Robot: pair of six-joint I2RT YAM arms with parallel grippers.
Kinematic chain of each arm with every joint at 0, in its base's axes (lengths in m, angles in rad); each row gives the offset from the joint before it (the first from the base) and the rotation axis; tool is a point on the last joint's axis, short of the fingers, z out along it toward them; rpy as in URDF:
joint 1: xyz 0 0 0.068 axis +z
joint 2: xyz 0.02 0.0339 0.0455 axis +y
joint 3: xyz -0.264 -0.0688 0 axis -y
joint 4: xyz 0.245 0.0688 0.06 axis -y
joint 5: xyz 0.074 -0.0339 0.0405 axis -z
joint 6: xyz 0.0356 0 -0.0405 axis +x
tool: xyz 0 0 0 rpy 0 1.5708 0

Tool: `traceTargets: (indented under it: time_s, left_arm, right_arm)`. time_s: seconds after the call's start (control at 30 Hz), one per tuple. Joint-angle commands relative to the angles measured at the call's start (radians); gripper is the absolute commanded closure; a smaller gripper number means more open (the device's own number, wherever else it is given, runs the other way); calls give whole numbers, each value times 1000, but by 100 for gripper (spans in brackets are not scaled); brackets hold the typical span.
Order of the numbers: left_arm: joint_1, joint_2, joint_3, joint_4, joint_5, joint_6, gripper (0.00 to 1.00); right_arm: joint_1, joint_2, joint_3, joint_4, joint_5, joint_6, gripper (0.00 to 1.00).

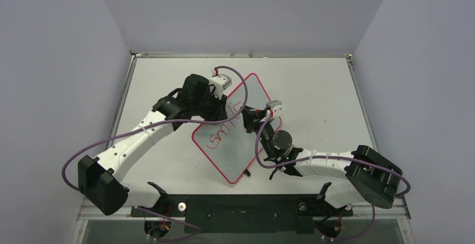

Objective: Write a sentence on the whiteboard

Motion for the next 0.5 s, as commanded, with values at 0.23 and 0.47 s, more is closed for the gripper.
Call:
traceTargets:
  time_s: [0.23, 0.47]
  left_arm:
    - [-13, 14, -30, -30, -130, 136, 100]
    - [-13, 14, -30, -30, -129, 137, 100]
  right_arm:
    - [-29, -17, -32, -51, 16, -10, 100]
    - [-61, -32, -37, -76, 24, -23, 100]
